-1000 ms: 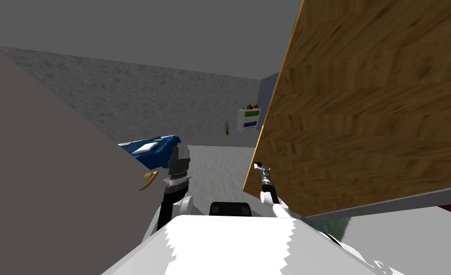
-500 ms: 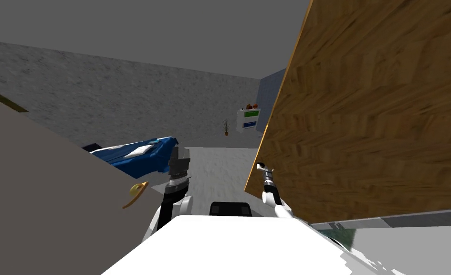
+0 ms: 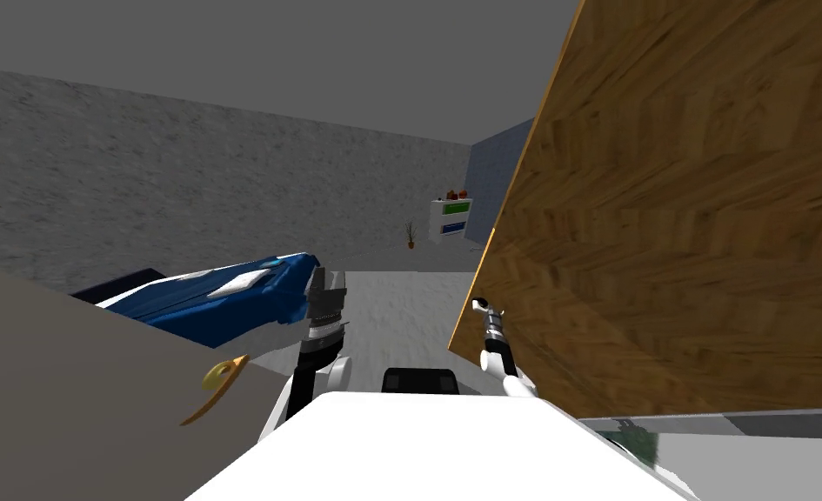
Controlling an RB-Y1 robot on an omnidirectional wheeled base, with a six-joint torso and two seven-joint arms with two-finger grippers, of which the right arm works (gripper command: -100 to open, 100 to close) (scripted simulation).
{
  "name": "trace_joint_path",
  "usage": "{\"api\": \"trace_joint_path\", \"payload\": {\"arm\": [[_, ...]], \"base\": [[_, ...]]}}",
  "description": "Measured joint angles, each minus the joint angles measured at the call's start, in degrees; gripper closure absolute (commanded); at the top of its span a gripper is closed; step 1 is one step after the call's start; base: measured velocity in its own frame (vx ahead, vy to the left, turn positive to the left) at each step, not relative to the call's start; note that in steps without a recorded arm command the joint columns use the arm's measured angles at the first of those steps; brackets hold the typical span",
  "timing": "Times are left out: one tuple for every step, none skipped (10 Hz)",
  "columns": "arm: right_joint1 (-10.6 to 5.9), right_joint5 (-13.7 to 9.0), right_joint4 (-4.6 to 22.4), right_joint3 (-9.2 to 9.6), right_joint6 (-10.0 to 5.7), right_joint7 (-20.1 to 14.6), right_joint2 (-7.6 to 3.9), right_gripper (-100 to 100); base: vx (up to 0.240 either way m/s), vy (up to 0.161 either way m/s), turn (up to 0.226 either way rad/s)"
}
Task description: Push the door open
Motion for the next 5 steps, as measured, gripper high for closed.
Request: {"api": "trace_joint_path", "payload": {"arm": [[-0.5,-0.2,0.7,-0.34,-0.03,0.1,-0.35,100],[-1.7,-0.3,3.0,-0.44,-1.3,-0.3,-1.05,100],[-0.46,-0.6,1.2,-0.86,-0.74,-0.1,-0.74,100],[-0.37,-0.9,1.1,-1.39,-0.29,0.3,-0.68,100],[-1.22,-1.2,2.9,-1.92,-1.09,0.3,-1.14,100]], "base": [[0.067,0.008,0.004],[0.153,0.013,-0.026],[0.183,0.029,-0.07],[0.168,0.045,-0.058],[0.169,0.039,-0.053]]}}
